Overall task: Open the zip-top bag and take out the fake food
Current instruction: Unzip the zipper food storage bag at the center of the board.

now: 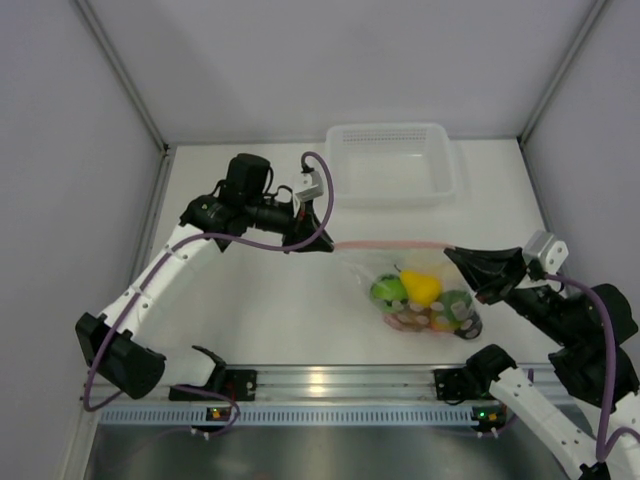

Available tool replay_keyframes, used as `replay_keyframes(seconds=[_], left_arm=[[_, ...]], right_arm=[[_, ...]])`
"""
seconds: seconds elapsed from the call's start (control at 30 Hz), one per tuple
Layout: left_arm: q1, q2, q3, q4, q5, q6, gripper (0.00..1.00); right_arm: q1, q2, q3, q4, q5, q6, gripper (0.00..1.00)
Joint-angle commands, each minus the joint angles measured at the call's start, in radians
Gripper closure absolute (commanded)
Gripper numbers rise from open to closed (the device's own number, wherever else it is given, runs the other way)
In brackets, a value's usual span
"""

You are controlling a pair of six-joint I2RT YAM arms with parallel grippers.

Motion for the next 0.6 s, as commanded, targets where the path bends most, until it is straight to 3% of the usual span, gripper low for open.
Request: replay_keyframes(seconds=[0.0, 0.03, 0.07, 0.1, 0.17, 0.2, 0.27, 0.3, 0.57], left_arm=[[0.012, -0.019, 0.013, -0.008, 0.007, 0.006, 0.96], [0.012, -0.013, 0.025, -0.008, 0.025, -0.002, 0.89], [0.012, -0.001, 0.038, -0.009, 0.053, -0.014, 0.55], [0.012, 0.004, 0.06, -0.008, 0.067, -0.017, 0.53], [0.012, 0.014, 0.085, -0.008, 0.082, -0.026, 0.4], [0.012, 0.027, 0.113, -0.009, 0.073, -0.049, 0.2], [0.011, 0.039, 0.142, -0.008, 0.084, -0.069, 0.19], [0.01, 0.05, 0.197, -0.008, 0.078, -0.092, 0.06], [-0.029, 0.108, 0.291, -0.008, -0.011, -0.103, 0.07]], right_arm=[[0.011, -0.001, 0.06, 0.067, -0.042, -0.003, 1.0], [0.011, 0.005, 0.048, 0.076, -0.099, 0.002, 1.0], [0.011, 0.011, 0.039, 0.099, -0.133, 0.003, 1.0], [0.011, 0.022, 0.028, 0.114, -0.162, 0.011, 1.0], [0.011, 0.034, 0.004, 0.134, -0.217, 0.014, 1.0], [0.011, 0.048, 0.001, 0.142, -0.222, 0.014, 1.0], [0.011, 0.059, -0.01, 0.143, -0.243, 0.011, 1.0], [0.011, 0.067, -0.022, 0.147, -0.278, -0.001, 1.0], [0.011, 0.065, -0.091, 0.151, -0.415, -0.049, 1.0]])
